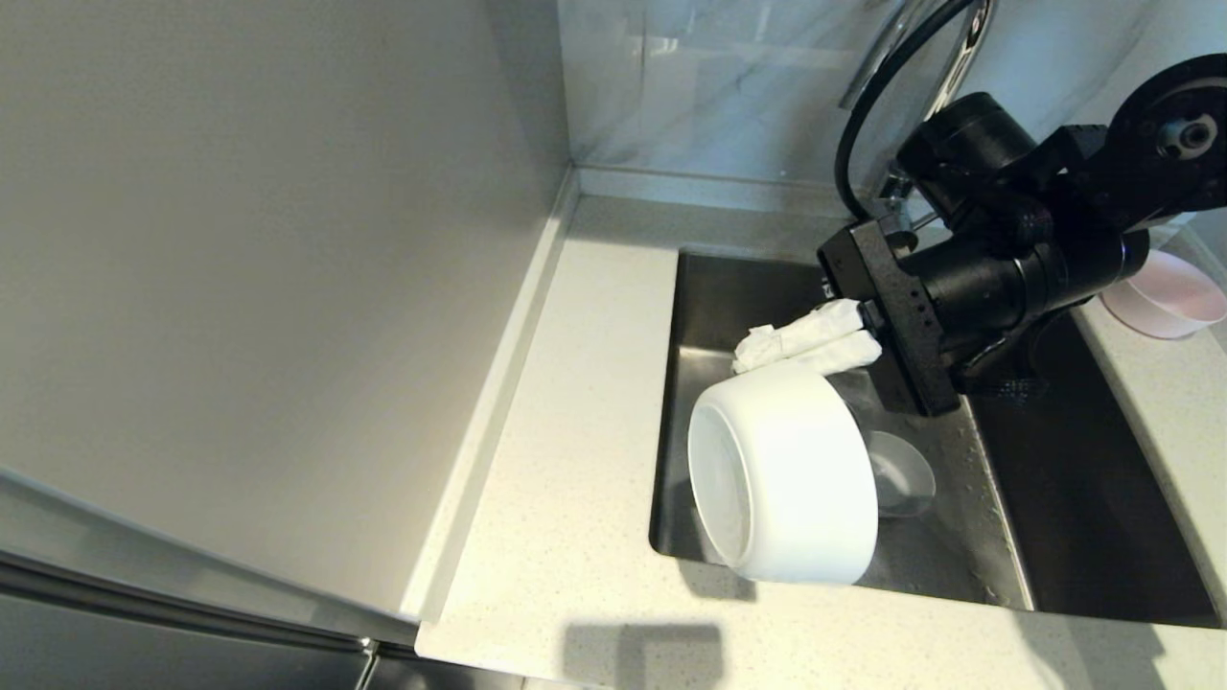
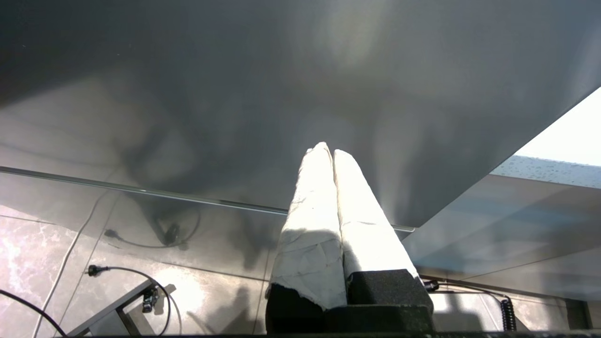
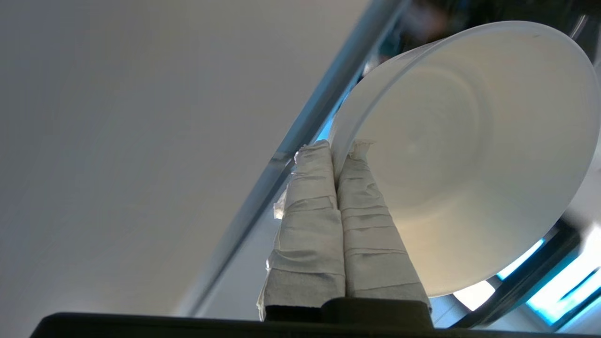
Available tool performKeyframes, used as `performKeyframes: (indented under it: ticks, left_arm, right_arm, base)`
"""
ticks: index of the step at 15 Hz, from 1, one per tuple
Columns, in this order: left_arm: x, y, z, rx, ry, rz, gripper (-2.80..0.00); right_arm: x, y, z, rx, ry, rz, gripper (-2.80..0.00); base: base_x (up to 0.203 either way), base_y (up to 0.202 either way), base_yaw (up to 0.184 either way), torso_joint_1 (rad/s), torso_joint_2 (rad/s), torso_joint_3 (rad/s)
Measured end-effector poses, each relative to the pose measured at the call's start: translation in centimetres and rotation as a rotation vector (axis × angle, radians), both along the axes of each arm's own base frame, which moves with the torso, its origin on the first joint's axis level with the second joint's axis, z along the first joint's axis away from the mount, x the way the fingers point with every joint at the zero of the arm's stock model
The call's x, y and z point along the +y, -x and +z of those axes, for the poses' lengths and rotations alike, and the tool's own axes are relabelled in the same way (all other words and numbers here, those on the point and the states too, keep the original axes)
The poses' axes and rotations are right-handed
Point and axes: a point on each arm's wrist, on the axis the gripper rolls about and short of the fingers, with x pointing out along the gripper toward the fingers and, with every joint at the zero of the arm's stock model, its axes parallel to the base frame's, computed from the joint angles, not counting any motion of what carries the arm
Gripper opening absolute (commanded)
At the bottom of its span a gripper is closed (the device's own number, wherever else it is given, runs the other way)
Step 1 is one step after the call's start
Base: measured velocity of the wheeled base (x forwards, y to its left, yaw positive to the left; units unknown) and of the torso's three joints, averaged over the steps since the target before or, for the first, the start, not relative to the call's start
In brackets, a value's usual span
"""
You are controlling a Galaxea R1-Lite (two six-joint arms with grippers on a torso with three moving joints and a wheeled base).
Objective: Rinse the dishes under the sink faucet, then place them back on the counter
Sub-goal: Put a bowl back to the table from the sink
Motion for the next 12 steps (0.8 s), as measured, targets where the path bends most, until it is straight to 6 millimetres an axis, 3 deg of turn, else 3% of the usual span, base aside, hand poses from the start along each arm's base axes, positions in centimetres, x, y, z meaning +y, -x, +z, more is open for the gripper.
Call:
performKeyframes:
  ticks: [4, 6, 12]
  left_arm:
    - [0.0, 0.0, 0.0, 0.0, 0.0, 0.0, -2.8]
    - [0.0, 0.0, 0.0, 0.0, 0.001, 0.0, -2.8]
    - [0.0, 0.0, 0.0, 0.0, 0.0, 0.0, -2.8]
  right_arm:
    - [-2.6, -0.1, 0.0, -0.367, 0.136, -0.05, -2.8]
    - [-5.1, 0.2, -0.8, -0.609, 0.297, -0.05, -2.8]
    - [-14.9, 1.7, -0.2, -1.147, 1.075, 0.043, -2.8]
  base:
    - [0.0, 0.0, 0.0, 0.0, 0.0, 0.0]
    - [0.0, 0.0, 0.0, 0.0, 0.0, 0.0]
    - [0.0, 0.0, 0.0, 0.0, 0.0, 0.0]
